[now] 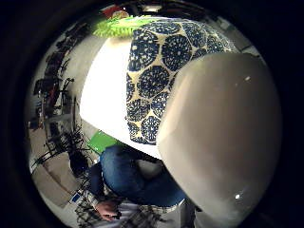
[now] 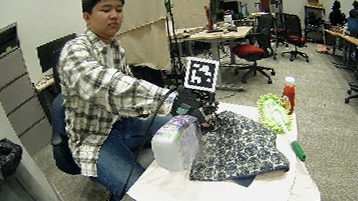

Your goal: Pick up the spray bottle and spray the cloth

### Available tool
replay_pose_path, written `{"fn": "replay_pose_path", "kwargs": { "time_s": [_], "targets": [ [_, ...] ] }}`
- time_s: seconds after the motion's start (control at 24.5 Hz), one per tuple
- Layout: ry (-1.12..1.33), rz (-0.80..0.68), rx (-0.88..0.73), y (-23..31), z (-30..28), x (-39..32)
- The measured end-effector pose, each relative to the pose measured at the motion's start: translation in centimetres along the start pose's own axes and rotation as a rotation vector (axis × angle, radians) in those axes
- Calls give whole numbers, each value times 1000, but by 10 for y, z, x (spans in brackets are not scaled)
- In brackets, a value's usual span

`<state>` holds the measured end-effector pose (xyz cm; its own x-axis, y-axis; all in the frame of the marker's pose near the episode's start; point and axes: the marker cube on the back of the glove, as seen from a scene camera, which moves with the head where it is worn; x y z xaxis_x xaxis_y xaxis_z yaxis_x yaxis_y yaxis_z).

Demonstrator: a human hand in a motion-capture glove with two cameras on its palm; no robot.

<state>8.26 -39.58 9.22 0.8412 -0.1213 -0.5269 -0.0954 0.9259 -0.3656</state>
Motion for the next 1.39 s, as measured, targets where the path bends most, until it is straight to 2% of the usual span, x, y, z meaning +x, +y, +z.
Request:
{"fn": "replay_pose_path", "kwargs": {
  "time_s": [0.37,0.78,1.06,1.39],
  "targets": [
    [-221,10,155,3,-16,8],
    [-921,168,491,21,-62,58],
    [-1140,216,651,41,-71,83],
    [-1549,212,762,44,-76,86]
  ]
}}
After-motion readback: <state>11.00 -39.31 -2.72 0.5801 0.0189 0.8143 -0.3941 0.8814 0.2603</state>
